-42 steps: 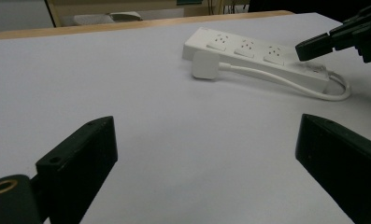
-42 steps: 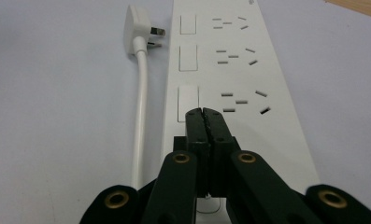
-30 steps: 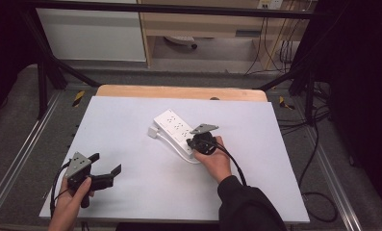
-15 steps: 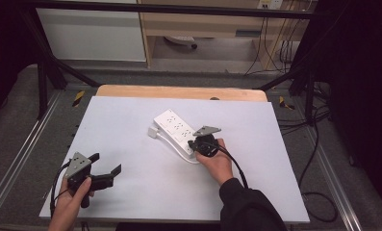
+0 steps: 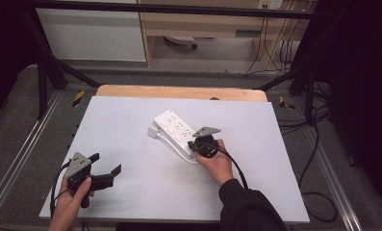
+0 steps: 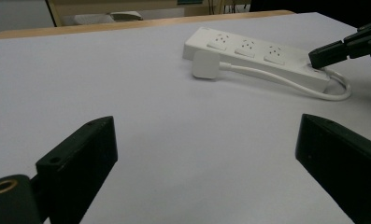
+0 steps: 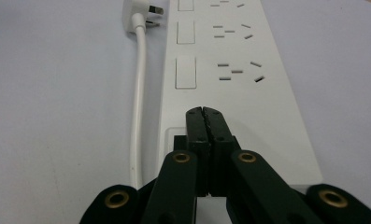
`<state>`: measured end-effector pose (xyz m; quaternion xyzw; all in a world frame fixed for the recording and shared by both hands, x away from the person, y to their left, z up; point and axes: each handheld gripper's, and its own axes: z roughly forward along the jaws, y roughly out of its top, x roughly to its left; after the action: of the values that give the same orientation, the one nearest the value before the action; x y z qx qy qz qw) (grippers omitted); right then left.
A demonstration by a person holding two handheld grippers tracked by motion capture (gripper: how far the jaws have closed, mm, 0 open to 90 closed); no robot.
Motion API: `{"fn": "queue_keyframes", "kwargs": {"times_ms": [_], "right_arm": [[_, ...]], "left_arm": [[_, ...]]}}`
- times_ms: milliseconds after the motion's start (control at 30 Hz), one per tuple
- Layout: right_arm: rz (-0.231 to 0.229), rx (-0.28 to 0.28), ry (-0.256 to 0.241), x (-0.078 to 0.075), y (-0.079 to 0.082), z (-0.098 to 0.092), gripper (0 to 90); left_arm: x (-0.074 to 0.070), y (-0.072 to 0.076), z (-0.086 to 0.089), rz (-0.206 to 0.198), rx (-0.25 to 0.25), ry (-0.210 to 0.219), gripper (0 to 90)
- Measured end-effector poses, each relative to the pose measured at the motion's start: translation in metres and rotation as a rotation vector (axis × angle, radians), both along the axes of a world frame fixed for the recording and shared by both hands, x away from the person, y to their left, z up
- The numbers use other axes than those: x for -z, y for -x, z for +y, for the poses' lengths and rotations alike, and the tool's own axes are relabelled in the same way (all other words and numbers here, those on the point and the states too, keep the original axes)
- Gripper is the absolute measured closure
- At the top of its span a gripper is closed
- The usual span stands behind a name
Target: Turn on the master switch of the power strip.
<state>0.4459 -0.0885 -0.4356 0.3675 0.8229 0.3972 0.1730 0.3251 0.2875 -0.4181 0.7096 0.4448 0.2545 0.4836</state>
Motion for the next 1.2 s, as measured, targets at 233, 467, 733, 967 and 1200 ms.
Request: {"fn": "queue_keyframes", "kwargs": {"times_ms": [233,467,733,967,1200], "right_arm": [[-0.001,0.002,0.0,0.0004,0.0002,0.0002,90.0],[-0.001,0.005,-0.003,0.0008,0.0006,0.0005,90.0],[0.0,0.005,0.0,0.0007,0.0006,0.0007,90.0],[0.001,0.006,0.004,0.0012,0.0006,0.0011,90.0],[-0.006,0.006,0.014,0.001,0.0012,0.0023,90.0]], "left_arm": [[0.0001,0.0,-0.0002,0.001,0.001,0.001,5.6],[0.0001,0.0,-0.0004,0.002,0.001,-0.001,5.6],[0.0002,-0.0002,-0.0004,0.001,0.003,-0.004,5.7],[0.0003,0.0,-0.0006,-0.002,0.005,-0.003,5.6],[0.0003,-0.0001,-0.0008,0.0,0.006,-0.005,5.6]]}}
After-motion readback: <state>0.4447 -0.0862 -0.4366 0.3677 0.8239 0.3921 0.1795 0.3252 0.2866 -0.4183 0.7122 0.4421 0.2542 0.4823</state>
